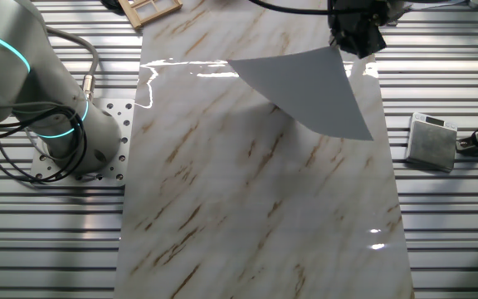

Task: Flip over and spread out the paper that is laid flat on the table

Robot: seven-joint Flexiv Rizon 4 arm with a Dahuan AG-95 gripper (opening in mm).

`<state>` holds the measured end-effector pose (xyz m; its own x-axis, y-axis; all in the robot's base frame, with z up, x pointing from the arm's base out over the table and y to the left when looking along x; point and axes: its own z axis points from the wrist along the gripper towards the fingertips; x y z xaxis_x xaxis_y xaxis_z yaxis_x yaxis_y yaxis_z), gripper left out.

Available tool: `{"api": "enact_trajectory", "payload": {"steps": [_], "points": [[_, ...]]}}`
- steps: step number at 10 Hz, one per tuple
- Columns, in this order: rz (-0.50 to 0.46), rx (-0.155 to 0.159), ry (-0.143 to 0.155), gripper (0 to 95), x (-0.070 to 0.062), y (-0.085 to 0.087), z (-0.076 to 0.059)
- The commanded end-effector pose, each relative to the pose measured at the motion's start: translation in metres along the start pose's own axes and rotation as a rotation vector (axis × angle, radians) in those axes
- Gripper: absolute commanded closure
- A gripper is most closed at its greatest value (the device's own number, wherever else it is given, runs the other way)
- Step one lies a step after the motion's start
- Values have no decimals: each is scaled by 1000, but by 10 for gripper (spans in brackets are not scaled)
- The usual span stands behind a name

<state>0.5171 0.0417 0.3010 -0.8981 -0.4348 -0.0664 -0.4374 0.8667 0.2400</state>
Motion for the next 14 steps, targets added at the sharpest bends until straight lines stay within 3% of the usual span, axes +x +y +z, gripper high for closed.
{"api": "enact_trajectory", "payload": {"steps": [1, 11, 12, 14], "points": [[-12, 1, 0, 950, 2, -2, 3], [-36, 4, 15, 950, 10, -7, 13], [-43, 2, 12, 760, 10, -7, 14], [-53, 2, 11, 760, 11, -7, 14]]}}
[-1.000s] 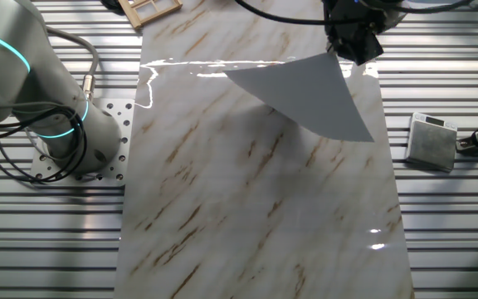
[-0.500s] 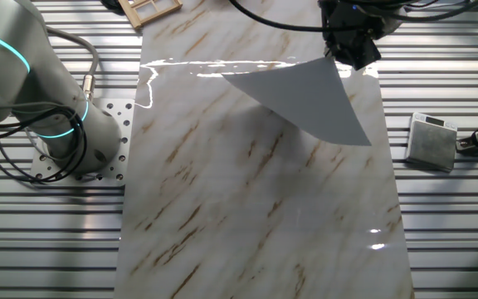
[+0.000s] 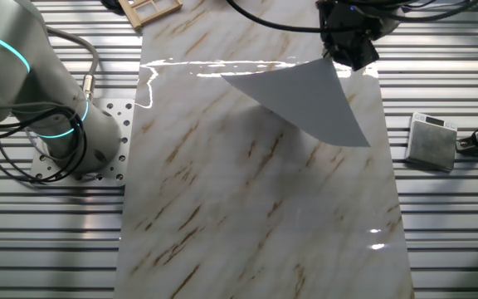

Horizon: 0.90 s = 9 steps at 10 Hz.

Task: Flip over and spread out the paper that is laid flat on the table

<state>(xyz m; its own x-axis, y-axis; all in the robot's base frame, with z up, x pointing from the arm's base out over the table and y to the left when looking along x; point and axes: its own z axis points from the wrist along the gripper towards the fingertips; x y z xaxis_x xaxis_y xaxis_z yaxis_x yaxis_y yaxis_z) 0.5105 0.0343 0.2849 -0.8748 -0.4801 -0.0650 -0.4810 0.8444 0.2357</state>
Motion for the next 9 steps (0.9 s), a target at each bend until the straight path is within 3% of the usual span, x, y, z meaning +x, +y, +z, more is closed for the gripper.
{"api": "enact_trajectory", "payload": {"steps": [1, 4, 5, 6, 9], "points": [[-5, 2, -3, 760, 1, 0, 0], [-11, 9, 4, 760, 1, 0, 0], [-7, 41, 22, 950, 1, 1, 0], [-4, 78, 43, 950, 2, 1, 0], [-5, 86, 48, 950, 8, 3, 3]]}}
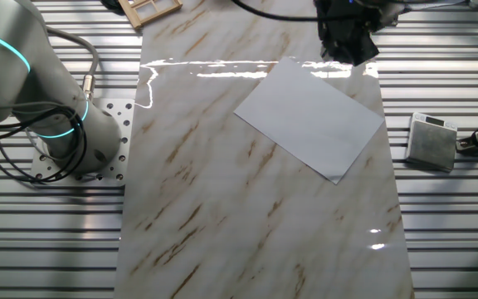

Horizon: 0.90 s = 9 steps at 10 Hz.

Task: Flip over and spread out the paper that is laid flat on the table

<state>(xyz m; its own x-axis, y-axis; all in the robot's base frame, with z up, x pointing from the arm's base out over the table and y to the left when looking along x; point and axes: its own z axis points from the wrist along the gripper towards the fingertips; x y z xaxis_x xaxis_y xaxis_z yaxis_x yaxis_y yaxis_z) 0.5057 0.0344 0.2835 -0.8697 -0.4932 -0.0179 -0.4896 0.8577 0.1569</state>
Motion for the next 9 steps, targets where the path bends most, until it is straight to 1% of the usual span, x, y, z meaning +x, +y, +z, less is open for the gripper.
{"api": "enact_trajectory", "payload": {"steps": [1, 2, 4, 5, 6, 8, 9], "points": [[-1, 4, 2, 950, 6, 1, 4], [0, 4, 6, 950, 7, 0, 6], [-10, 3, 4, 950, 11, -4, 17], [-10, 6, 4, 950, 13, -4, 19], [-7, 16, 12, 950, 16, -4, 22], [-8, 42, 28, 950, 17, -3, 23], [2, 30, 59, 950, 17, -3, 23]]}}
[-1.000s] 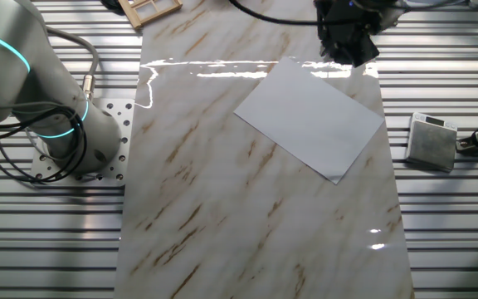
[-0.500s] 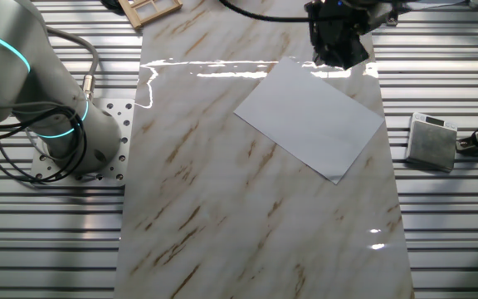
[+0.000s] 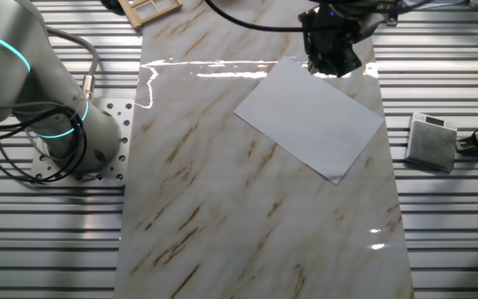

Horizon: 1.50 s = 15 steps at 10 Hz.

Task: Flip over and spread out the paper that is laid flat on the table

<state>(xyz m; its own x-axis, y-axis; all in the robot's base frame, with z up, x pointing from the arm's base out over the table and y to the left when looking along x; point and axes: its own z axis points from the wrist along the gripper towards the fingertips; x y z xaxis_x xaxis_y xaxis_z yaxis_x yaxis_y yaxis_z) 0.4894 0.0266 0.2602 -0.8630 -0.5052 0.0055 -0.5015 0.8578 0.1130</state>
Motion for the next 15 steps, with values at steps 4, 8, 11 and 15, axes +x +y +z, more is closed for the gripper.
{"api": "enact_trajectory", "payload": {"steps": [4, 8, 11, 15], "points": [[23, 18, 71, 950, -2, -1, 0], [-16, 5, 62, 950, 0, -7, 8], [-34, 6, 52, 950, 1, -17, 28], [-55, 2, 41, 950, 2, -37, 50]]}}
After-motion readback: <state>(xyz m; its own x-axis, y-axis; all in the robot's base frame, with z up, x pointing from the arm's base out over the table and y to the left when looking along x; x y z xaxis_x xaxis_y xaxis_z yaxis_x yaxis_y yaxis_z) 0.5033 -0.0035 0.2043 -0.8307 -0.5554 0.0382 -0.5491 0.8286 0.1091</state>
